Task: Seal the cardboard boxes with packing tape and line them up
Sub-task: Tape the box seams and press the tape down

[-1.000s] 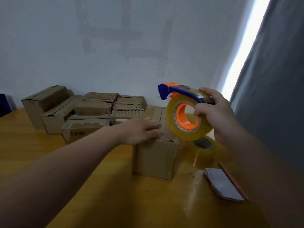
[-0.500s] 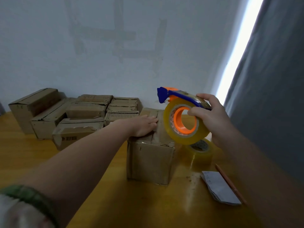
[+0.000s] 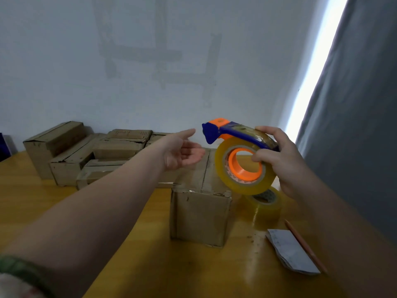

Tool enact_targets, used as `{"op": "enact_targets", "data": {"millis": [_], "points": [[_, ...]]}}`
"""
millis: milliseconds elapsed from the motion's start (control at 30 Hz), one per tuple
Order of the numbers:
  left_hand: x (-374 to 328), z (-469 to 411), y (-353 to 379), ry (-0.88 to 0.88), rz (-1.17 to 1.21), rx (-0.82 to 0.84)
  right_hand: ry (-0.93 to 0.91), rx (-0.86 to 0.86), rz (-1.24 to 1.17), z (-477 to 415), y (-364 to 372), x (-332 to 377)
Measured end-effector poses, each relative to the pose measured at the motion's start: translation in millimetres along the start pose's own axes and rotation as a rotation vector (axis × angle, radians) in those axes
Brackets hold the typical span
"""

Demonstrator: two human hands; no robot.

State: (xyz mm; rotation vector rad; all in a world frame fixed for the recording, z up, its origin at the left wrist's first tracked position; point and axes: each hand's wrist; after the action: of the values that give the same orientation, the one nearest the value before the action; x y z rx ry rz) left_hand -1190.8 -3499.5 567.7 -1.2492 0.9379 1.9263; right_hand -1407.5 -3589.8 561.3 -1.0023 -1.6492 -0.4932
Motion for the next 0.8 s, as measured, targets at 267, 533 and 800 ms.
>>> {"op": "enact_targets", "data": {"millis": [267, 533, 800], "points": [[-3, 8, -13, -0.002, -0.042, 0.048, -0.063, 0.158, 0.089, -2, 0, 10], [2, 16, -15, -0.08, 0.022, 0.087, -0.072, 0.213, 0.129, -9, -1, 12], [-5, 21, -6, -0.005, -0.061, 0.013, -0.029, 0.375, 0.898, -25, -5, 51]]}}
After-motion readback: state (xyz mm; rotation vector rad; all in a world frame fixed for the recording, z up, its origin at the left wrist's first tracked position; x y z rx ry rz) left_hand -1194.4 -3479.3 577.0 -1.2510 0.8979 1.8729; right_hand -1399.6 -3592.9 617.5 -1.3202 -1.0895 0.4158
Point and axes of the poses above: each hand's wrist, its own z-axis away from the middle knuckle, its own y-axis out of the palm, x = y × z, and after that the axes turned 2 degrees about x, right-handed
